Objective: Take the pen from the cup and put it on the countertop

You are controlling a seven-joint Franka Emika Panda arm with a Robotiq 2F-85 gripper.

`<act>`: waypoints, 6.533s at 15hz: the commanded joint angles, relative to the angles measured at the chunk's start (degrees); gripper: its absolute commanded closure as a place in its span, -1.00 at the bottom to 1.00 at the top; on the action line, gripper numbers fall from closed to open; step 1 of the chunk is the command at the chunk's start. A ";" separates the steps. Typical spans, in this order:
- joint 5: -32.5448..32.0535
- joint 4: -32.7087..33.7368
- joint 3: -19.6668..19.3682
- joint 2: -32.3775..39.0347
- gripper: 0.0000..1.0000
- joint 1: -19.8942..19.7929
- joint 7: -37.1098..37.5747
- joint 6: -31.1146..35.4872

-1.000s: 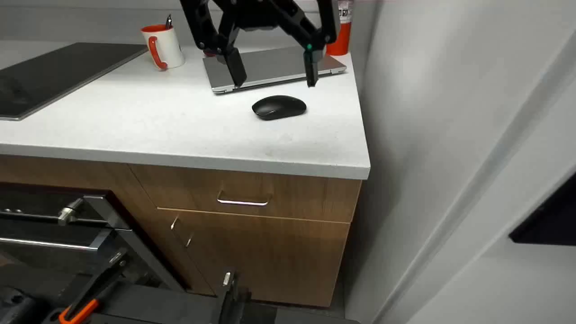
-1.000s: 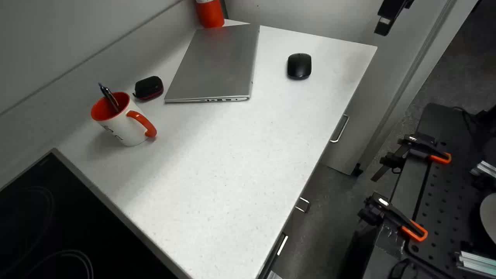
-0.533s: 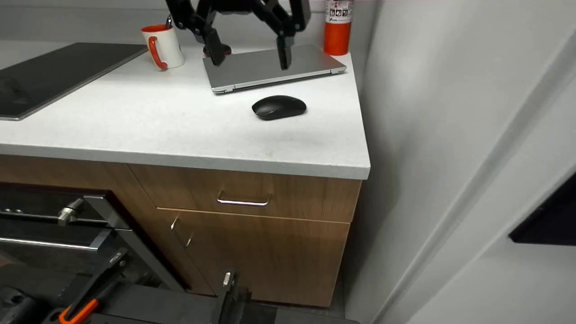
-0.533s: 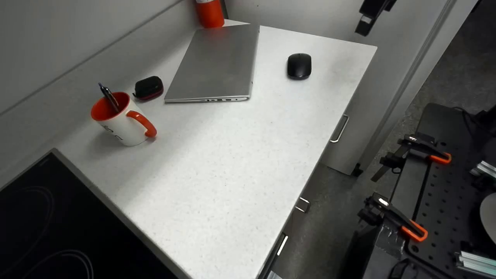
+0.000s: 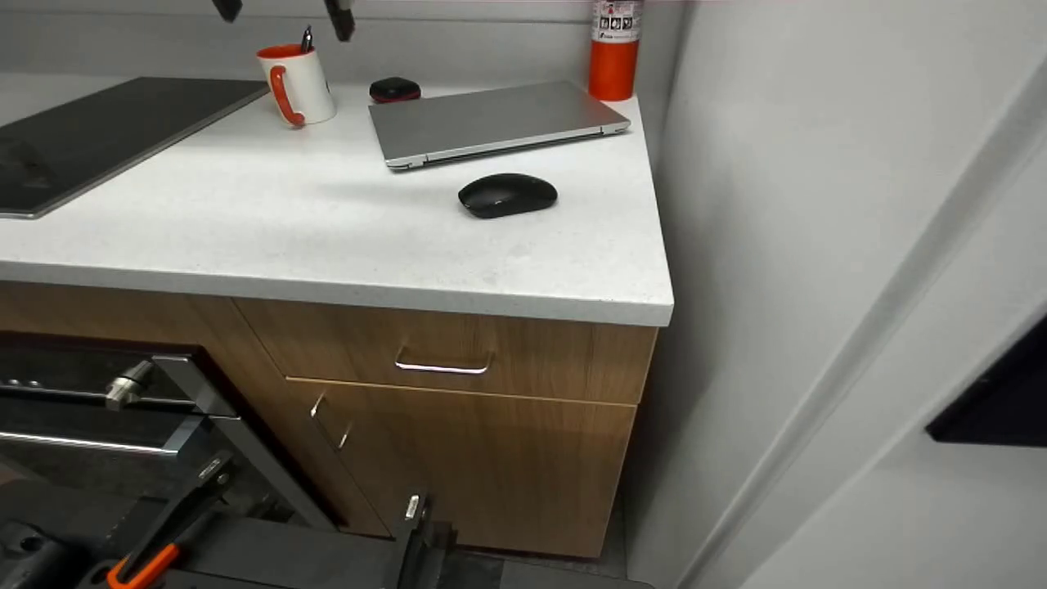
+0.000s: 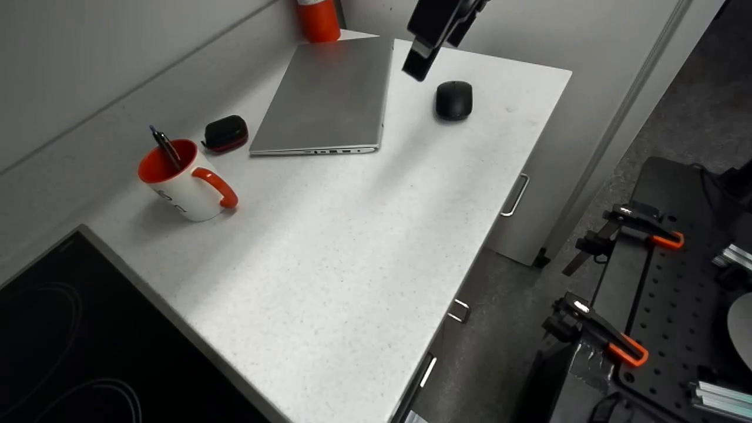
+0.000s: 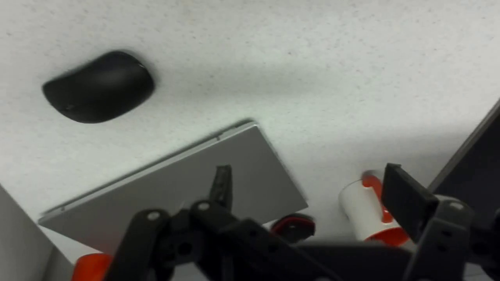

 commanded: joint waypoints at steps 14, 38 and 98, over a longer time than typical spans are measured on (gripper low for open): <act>9.42 9.12 0.92 14.10 -1.00 6.55 -3.45 9.84; 9.87 34.44 6.09 40.53 -1.00 8.48 -0.48 19.00; 1.99 34.73 39.64 39.35 0.98 -25.01 6.36 36.88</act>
